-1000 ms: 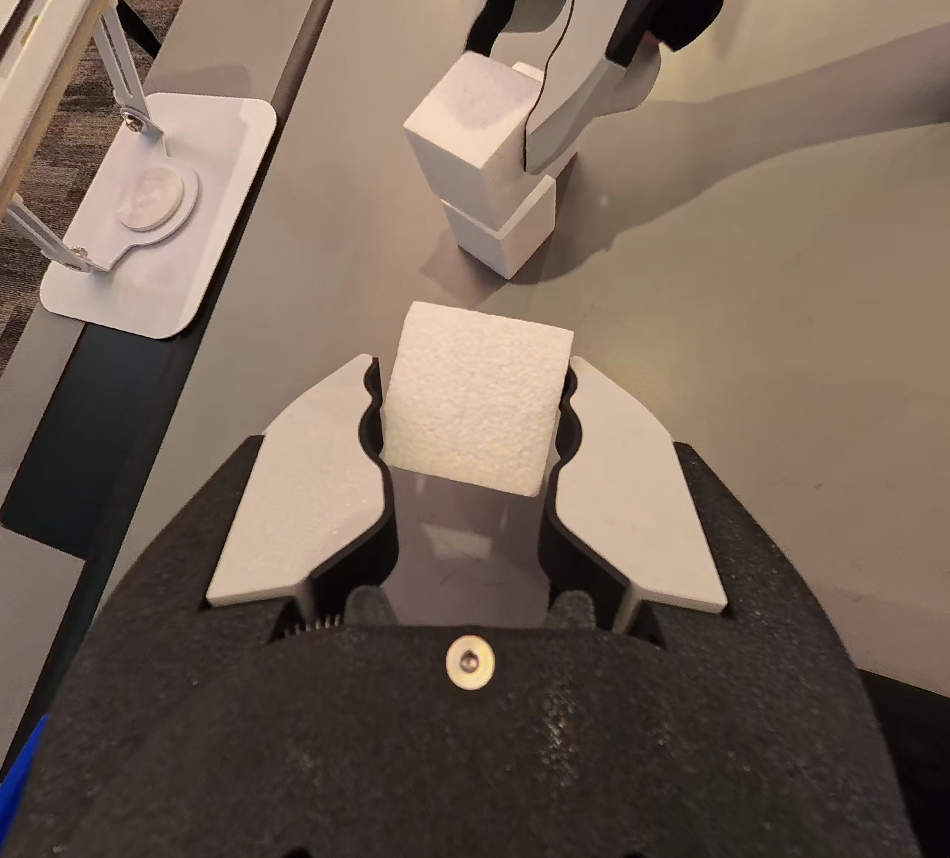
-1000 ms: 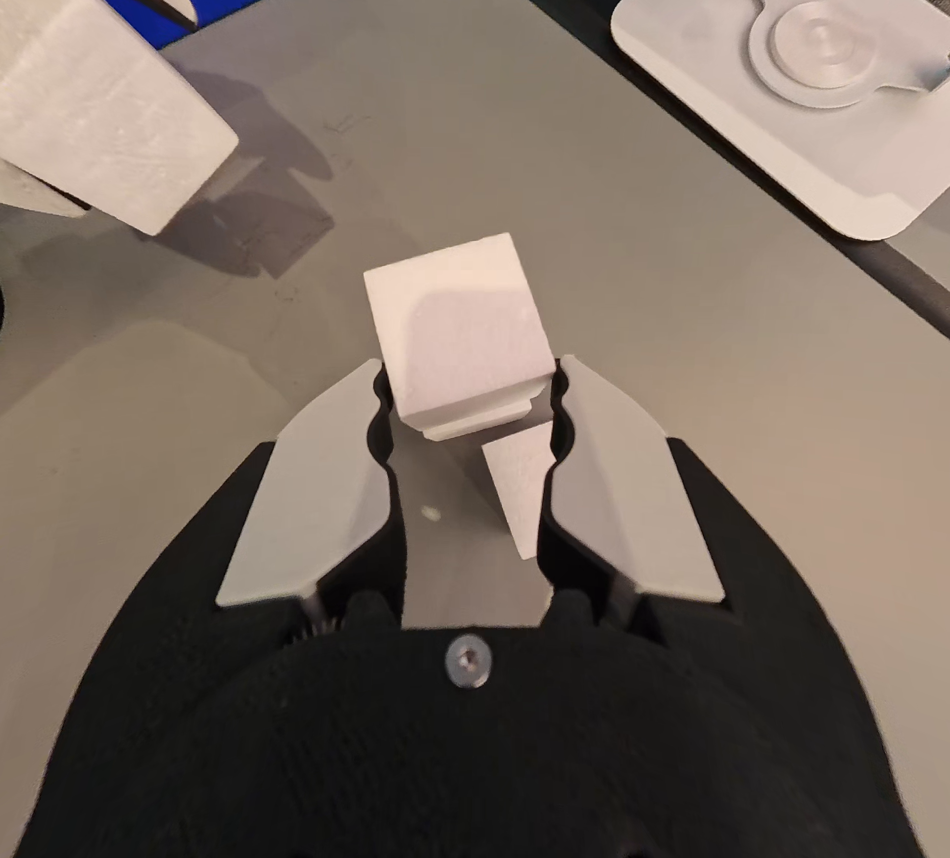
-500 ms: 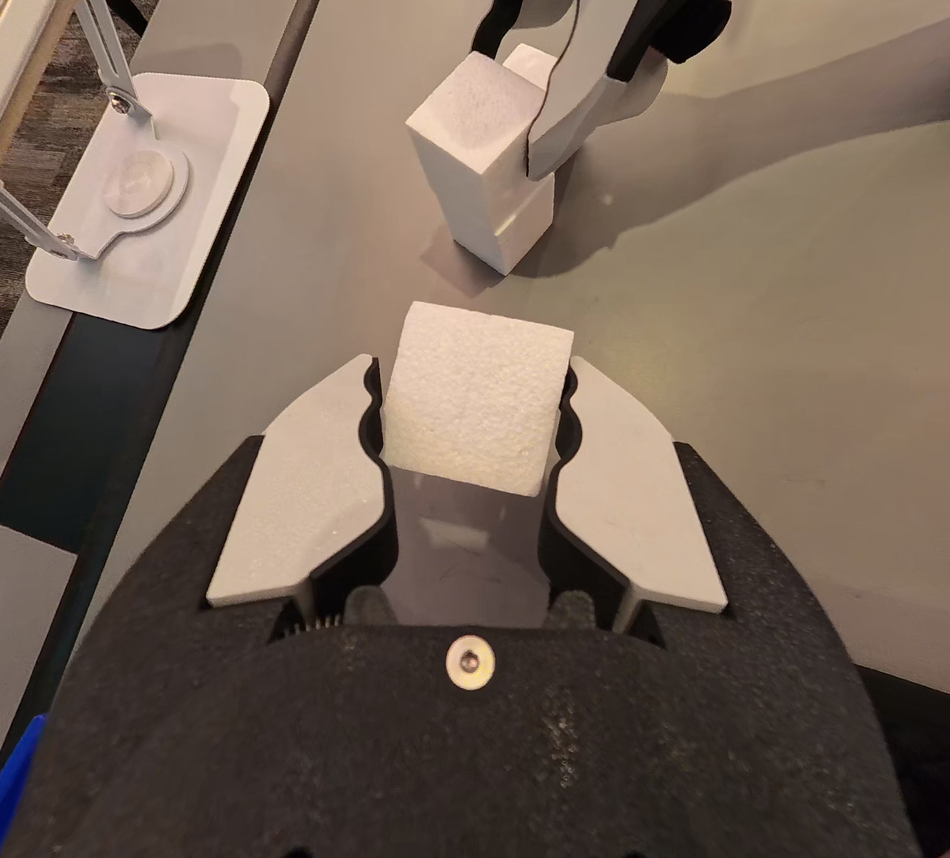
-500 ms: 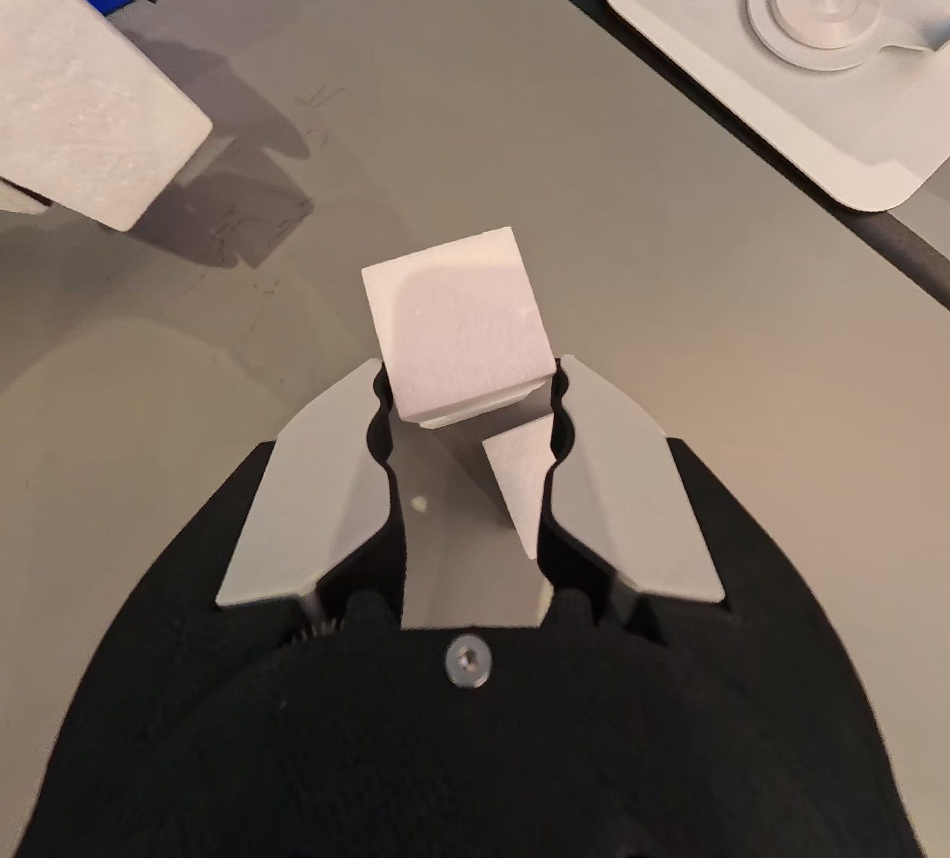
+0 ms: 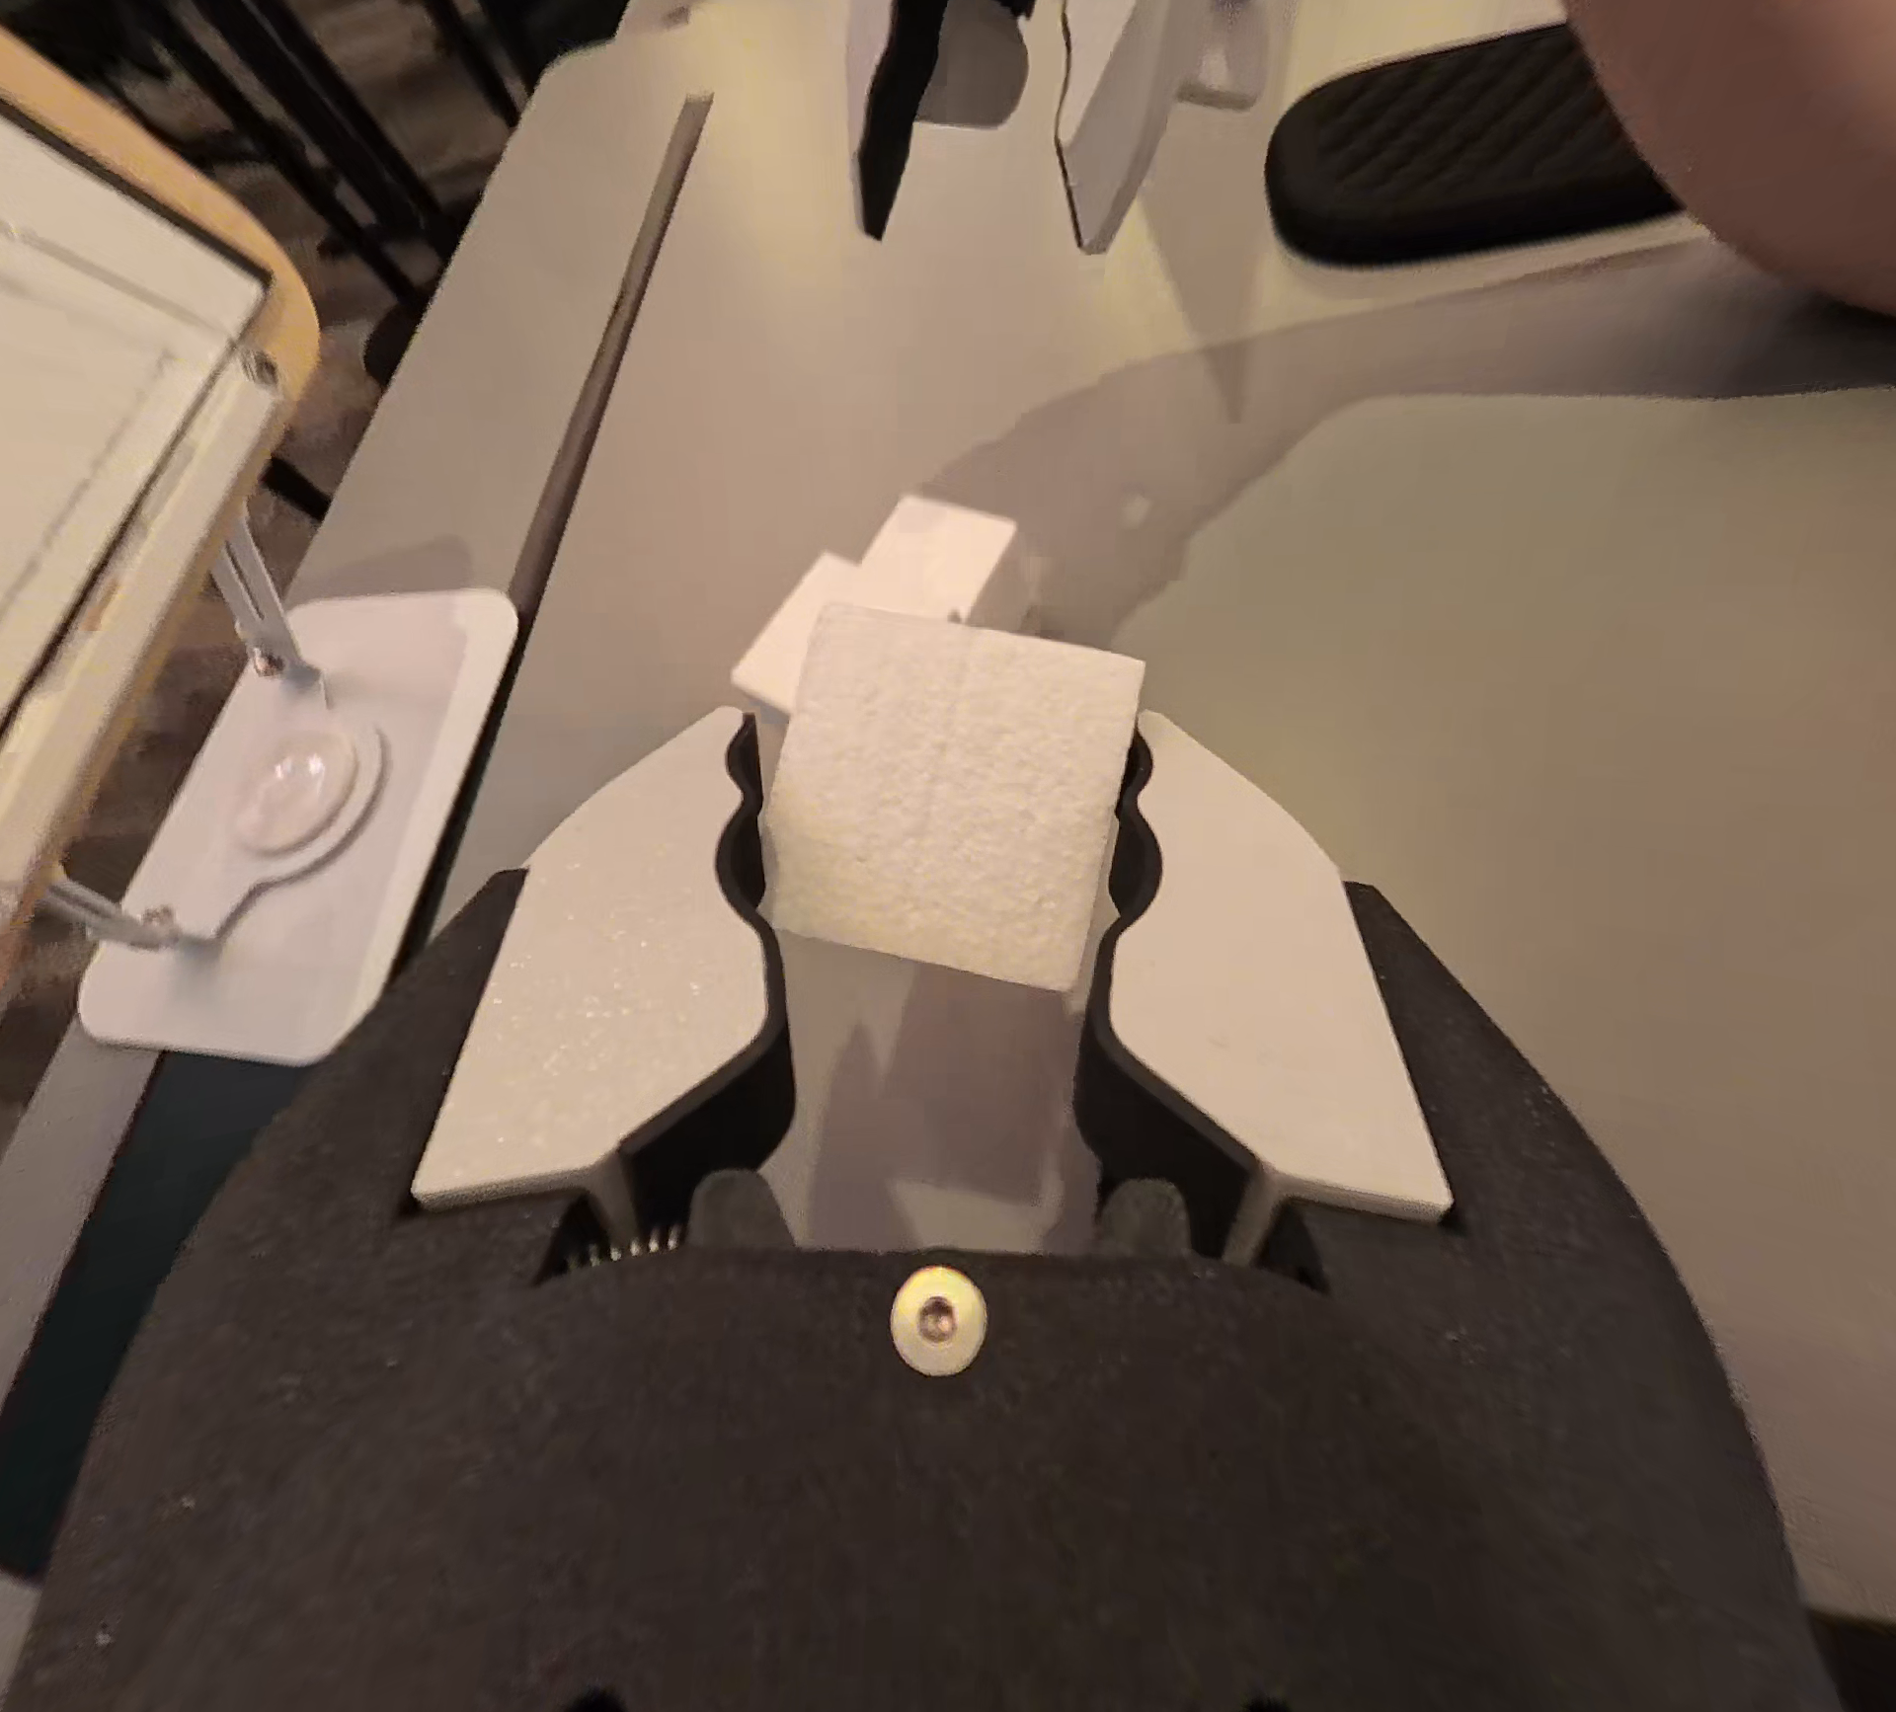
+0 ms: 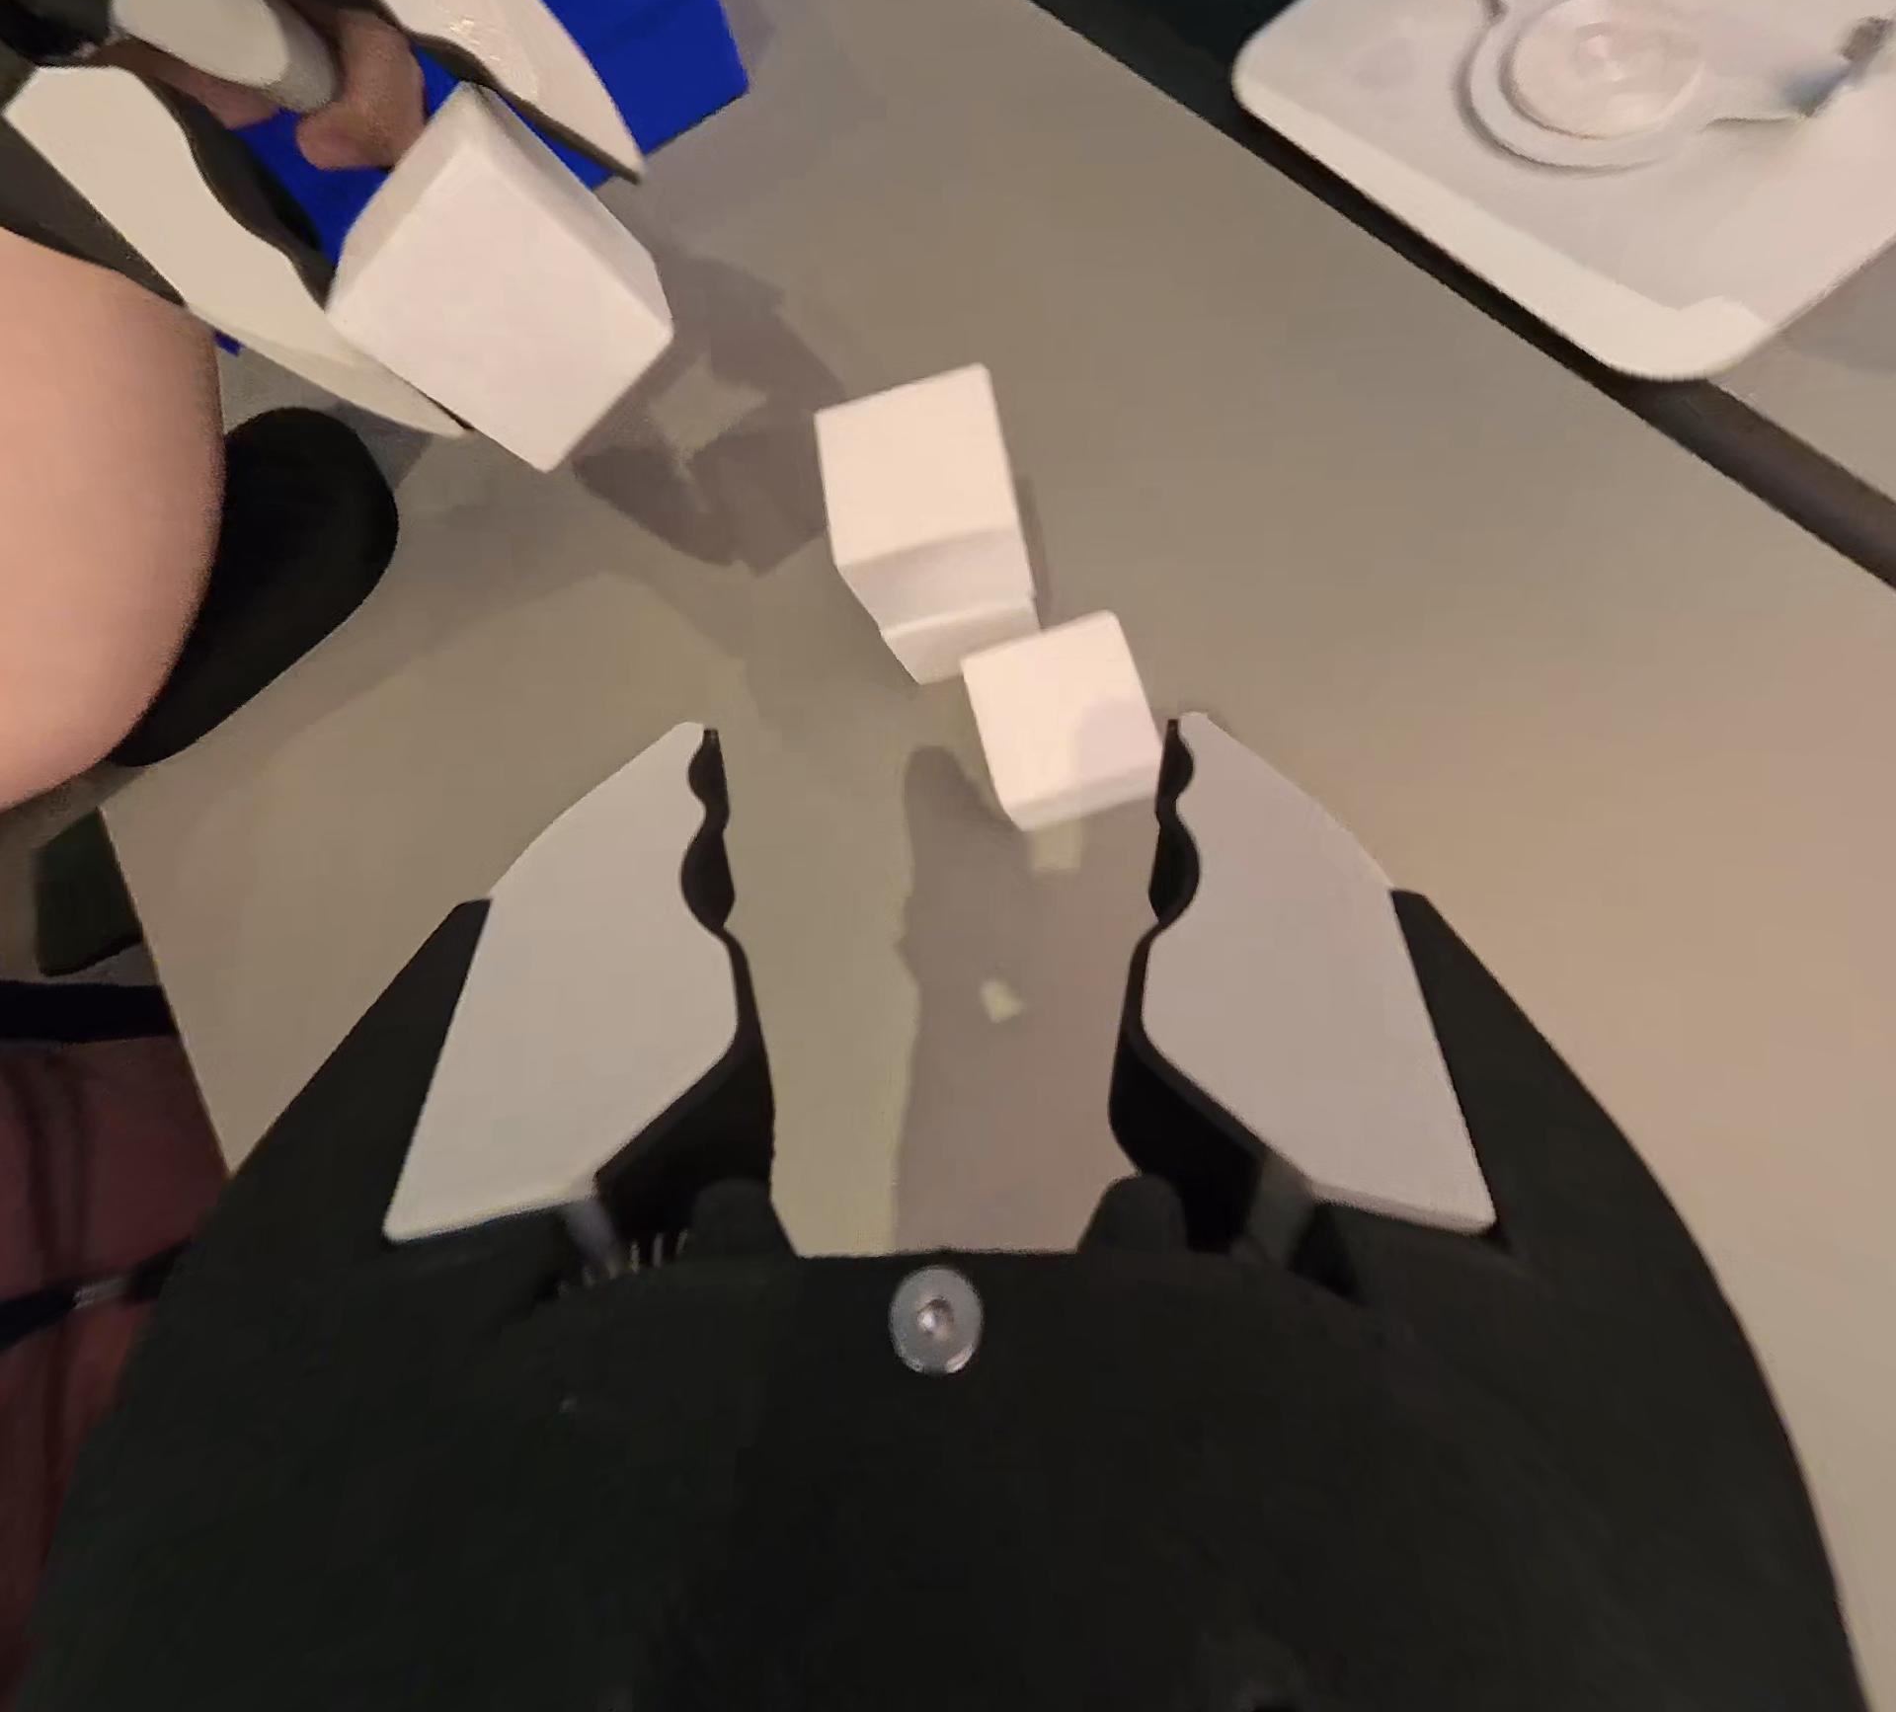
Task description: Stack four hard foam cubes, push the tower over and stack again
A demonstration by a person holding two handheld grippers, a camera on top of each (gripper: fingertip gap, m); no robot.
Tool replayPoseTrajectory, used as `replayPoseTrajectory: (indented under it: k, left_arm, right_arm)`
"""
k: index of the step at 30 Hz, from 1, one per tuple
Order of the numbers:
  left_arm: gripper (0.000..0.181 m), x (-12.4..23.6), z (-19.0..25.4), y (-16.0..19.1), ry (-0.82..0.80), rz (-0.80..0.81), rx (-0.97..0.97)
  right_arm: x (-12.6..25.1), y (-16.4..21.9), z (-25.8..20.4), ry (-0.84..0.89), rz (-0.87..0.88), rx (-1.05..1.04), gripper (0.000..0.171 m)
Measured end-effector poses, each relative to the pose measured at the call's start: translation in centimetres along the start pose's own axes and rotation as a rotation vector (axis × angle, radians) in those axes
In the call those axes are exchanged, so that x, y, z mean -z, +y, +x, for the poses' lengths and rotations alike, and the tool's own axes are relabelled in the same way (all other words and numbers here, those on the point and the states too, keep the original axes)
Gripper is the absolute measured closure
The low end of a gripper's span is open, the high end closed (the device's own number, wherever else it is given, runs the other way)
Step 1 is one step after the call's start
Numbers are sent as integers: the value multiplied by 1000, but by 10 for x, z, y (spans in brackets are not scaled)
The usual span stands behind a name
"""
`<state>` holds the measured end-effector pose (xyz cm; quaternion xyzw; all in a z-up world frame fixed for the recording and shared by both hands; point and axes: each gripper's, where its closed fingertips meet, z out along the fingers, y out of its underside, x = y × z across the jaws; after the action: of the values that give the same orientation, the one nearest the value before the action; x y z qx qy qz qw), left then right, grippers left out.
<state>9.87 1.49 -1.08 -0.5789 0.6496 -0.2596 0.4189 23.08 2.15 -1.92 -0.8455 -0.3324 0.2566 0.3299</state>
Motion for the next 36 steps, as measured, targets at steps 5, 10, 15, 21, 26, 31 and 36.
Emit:
replayPoseTrajectory:
  k: [5, 10, 15, 21, 26, 31, 36]
  left_arm:
    - [115, -21, 0, -25, 159, -1, -55]
    - [115, -53, -25, -21, 211, -124, -65]
    - [115, -71, -28, -9, 289, -175, -51]
    - [115, -78, -33, 0, 324, -236, -54]
    - [115, -78, -29, 2, 366, -268, -72]
    - [115, -78, -28, -1, 371, -254, -95]
    - [115, -78, -25, -3, 390, -234, -160]
  right_arm:
    - [46, 17, 40, 42, 69, -127, 90]
    - [58, 20, 53, 73, 89, -120, 91]
    - [60, 8, 56, 102, 120, -68, 93]
    - [51, 8, 56, 82, 99, -58, 93]
    - [41, 20, 62, 84, 37, -73, 91]
    - [30, 23, 63, 71, 8, -74, 91]
    - [17, 35, 62, 64, -68, -71, 89]
